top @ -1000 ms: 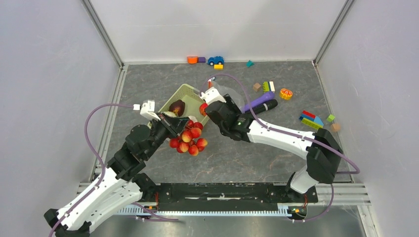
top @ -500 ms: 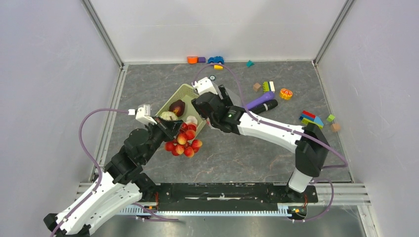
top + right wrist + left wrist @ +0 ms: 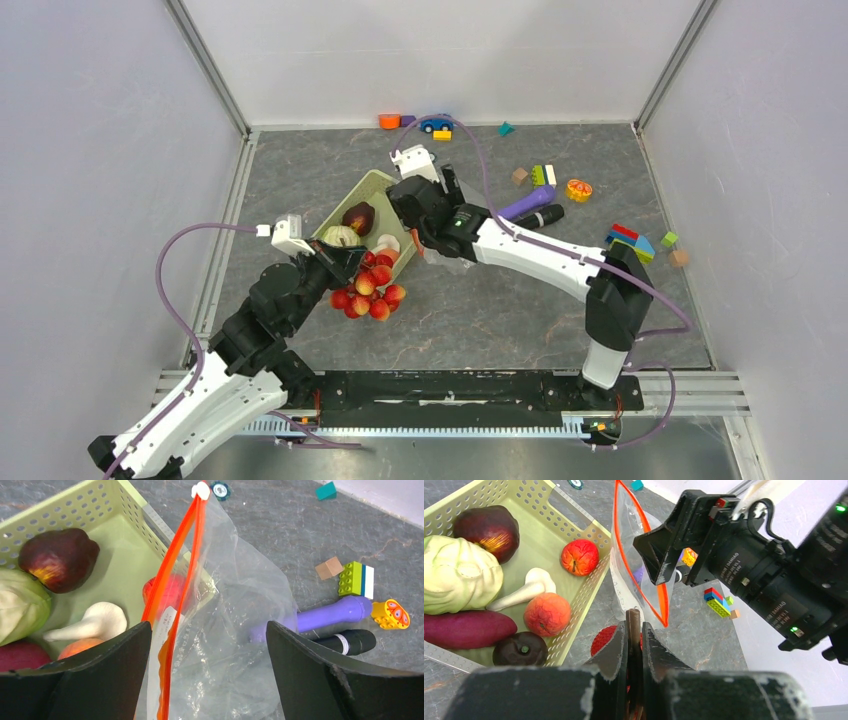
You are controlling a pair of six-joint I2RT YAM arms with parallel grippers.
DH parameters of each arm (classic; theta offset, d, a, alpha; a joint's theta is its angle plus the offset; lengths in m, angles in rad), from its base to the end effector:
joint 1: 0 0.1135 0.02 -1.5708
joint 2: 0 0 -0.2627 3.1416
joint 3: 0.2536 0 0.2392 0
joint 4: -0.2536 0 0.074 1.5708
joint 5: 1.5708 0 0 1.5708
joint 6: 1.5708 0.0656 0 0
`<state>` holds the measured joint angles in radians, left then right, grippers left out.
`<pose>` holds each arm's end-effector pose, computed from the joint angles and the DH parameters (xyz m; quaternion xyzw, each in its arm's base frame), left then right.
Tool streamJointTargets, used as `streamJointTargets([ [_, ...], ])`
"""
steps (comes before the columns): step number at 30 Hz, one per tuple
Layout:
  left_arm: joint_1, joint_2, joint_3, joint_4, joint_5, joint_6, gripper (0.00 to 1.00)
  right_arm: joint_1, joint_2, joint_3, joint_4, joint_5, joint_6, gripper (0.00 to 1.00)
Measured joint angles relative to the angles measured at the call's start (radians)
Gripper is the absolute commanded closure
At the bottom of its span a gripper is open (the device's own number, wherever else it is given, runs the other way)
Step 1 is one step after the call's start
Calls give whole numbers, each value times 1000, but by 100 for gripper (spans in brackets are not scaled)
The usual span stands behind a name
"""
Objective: Place the food in the zip-top bag and seal the zipper
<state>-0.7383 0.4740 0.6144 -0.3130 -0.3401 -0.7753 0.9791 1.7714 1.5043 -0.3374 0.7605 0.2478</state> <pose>0.1190 -0.0787 0.3019 -0.1228 0.7522 -0.3413 0.5501 0.2671 0.3163 0.2986 -0.1330 0.8296 -0.0204 0.5419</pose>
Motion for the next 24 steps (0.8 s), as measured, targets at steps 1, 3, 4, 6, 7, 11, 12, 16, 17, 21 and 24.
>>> streamJointTargets([
  [1,0,0,0,0,0,0,98,-5,6,6,-14,-7,3,18],
  [3,0,-2,0,0,0,0,98,-19,31,30,-56,-27,14,29],
  [4,0,-2,0,0,0,0,98,-27,46,45,-79,-37,21,37],
  [6,0,-2,0,0,0,0,98,-52,79,71,-127,-62,39,58],
  [7,0,-2,0,0,0,0,98,-68,87,72,-150,-77,50,65],
  [11,0,-2,0,0,0,1,98,-114,82,47,-200,-95,74,87],
  [12,0,-2,0,0,0,1,98,-123,72,30,-199,-95,78,91],
  [16,0,6,0,6,1,8,98,-126,-16,-73,-179,-111,52,100],
  [17,0,10,0,10,1,10,98,-123,-53,-108,-164,-122,42,100],
  [21,0,26,0,51,4,22,98,-117,-218,-253,-92,-180,6,100],
  [24,0,45,2,110,33,37,98,-117,-333,-359,-21,-258,-7,100],
])
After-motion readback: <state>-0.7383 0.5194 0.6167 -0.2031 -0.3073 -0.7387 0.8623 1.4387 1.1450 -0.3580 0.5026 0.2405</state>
